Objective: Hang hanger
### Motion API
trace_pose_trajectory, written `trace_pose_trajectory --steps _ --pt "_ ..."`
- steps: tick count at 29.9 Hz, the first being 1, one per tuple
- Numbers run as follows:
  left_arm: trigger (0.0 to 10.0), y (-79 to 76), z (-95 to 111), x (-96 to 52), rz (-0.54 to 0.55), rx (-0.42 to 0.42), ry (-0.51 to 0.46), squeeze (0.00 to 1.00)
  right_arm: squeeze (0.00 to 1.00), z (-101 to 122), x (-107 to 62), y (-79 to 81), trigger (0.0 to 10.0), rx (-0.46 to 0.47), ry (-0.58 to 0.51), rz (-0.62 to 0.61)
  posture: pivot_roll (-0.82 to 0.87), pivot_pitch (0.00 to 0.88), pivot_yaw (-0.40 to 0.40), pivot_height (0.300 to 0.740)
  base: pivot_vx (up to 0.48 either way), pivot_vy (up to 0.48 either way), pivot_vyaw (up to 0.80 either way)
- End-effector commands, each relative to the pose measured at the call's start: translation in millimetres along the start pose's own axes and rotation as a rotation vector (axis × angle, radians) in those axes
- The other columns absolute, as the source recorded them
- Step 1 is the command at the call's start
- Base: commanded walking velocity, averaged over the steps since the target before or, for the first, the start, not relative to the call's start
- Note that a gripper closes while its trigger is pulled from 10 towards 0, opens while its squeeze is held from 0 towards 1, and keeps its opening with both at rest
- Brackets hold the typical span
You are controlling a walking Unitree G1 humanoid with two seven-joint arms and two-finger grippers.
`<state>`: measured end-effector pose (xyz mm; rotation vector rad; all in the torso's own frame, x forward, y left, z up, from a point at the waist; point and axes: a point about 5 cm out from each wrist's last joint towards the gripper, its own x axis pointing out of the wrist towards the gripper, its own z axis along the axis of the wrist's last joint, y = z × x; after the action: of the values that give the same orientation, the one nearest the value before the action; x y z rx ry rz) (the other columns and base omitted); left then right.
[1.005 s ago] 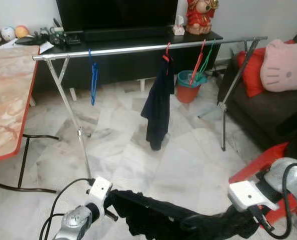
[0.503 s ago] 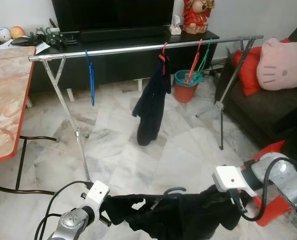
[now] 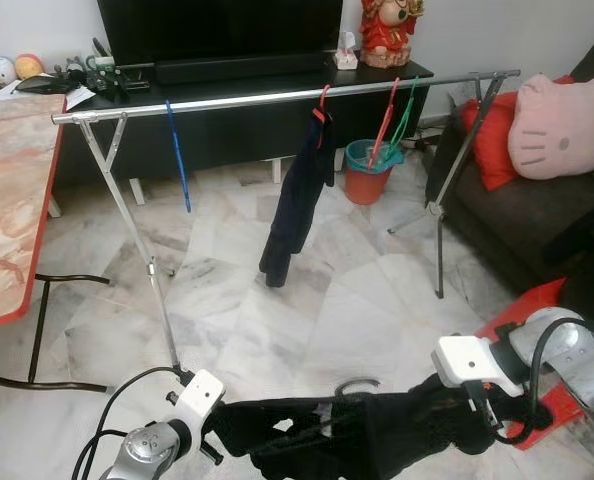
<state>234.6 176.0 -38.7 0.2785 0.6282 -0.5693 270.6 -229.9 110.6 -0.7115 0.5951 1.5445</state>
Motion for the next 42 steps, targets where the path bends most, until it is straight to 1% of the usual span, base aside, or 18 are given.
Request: trace_pose_trajectory --steps 1,4,7,9,10,11,15,24,25,26,28,31,35,37,38,40,41,42 --pt "10.0 0.4 -11 -4.1 0.003 0.001 0.048 0.00 0.00 10 -14.5 -6.0 0.0 -0.012 -0.068 -0.039 -0.03 0.000 -0.032 0.740 0.000 0.000 0.00" --pt "10.0 0.0 -11 -3.9 -0.002 0.008 0.052 0.00 0.00 9 -15.8 -5.5 0.0 -0.012 -0.052 -0.037 -0.03 0.000 -0.032 0.740 0.000 0.000 0.00" --pt "10.0 -0.6 -11 -3.8 -0.009 0.017 0.057 0.00 0.00 0 -16.7 -4.4 0.0 -0.024 0.026 -0.042 -0.04 0.000 -0.029 0.740 0.000 0.000 0.00" --pt "10.0 -0.7 -11 -3.8 -0.014 0.023 0.061 0.00 0.00 -2 -17.0 -4.5 0.0 -0.017 0.037 -0.048 -0.04 0.000 -0.029 0.740 0.000 0.000 0.00" --pt "10.0 0.8 -12 -4.5 -0.009 0.026 0.066 0.00 0.00 -7 -17.4 -4.0 0.0 -0.025 0.106 -0.046 -0.04 0.000 -0.029 0.740 0.000 0.000 0.00" --pt "10.0 0.8 -12 -4.5 -0.009 0.026 0.066 0.00 0.00 -7 -17.4 -4.0 0.0 -0.025 0.106 -0.046 -0.04 0.000 -0.029 0.740 0.000 0.000 0.00" --pt "10.0 5.3 -11 -6.2 0.001 0.039 0.071 0.00 0.00 -27 -16.5 -3.6 0.0 -0.051 0.308 -0.061 -0.03 0.000 -0.029 0.740 0.000 0.000 0.00" --pt "10.0 4.8 -12 -7.0 -0.015 0.043 0.071 0.00 0.00 -24 -12.2 -8.7 0.0 -0.050 0.289 -0.117 -0.03 0.000 -0.029 0.740 0.000 0.000 0.00" --pt "10.0 4.1 -13 -6.9 -0.021 0.045 0.074 0.00 0.00 -21 -11.0 -10.3 0.0 -0.044 0.251 -0.129 -0.03 0.000 -0.029 0.740 0.000 0.000 0.00" --pt "10.0 4.1 -13 -6.9 -0.021 0.045 0.074 0.00 0.00 -21 -11.0 -10.3 0.0 -0.044 0.251 -0.129 -0.03 0.000 -0.029 0.740 0.000 0.000 0.00" --pt "10.0 1.9 -14 -6.7 -0.031 0.048 0.078 0.00 0.00 -13 -9.5 -15.0 0.0 -0.039 0.158 -0.165 -0.03 0.000 -0.031 0.740 0.000 0.000 0.00" --pt "10.0 -0.4 -14 -6.1 -0.042 0.047 0.081 0.00 0.00 -9 -8.9 -19.0 0.0 -0.040 0.121 -0.194 -0.04 0.000 -0.028 0.740 0.000 0.000 0.00" --pt "10.0 -3.6 -15 -5.0 -0.055 0.044 0.082 0.00 0.00 -7 -5.4 -18.9 0.0 -0.025 0.073 -0.187 -0.03 0.000 -0.033 0.740 0.000 0.000 0.00" --pt "10.0 -3.7 -15 -5.0 -0.055 0.043 0.081 0.00 0.00 -7 -5.3 -18.9 0.0 -0.022 0.077 -0.189 -0.03 0.000 -0.033 0.740 0.000 0.000 0.00" --pt "10.0 -3.6 -15 -5.1 -0.057 0.043 0.079 0.00 0.00 -14 -5.6 -18.1 0.0 -0.045 0.166 -0.186 -0.03 0.000 -0.033 0.740 0.000 0.000 0.00" --pt "10.0 -3.1 -15 -5.4 -0.058 0.045 0.081 0.00 0.00 -25 -7.0 -16.2 0.0 -0.069 0.277 -0.178 -0.04 0.000 -0.033 0.740 0.000 0.000 0.00" --pt "10.0 -2.0 -14 -5.8 -0.058 0.048 0.081 0.00 0.00 -29 -7.3 -14.9 0.0 -0.070 0.310 -0.171 -0.04 0.000 -0.033 0.740 0.000 0.000 0.00" --pt "10.0 -0.9 -13 -6.0 -0.057 0.047 0.077 0.00 0.00 -30 -6.5 -13.8 0.0 -0.066 0.309 -0.164 -0.03 0.000 -0.036 0.740 0.000 0.000 0.00"
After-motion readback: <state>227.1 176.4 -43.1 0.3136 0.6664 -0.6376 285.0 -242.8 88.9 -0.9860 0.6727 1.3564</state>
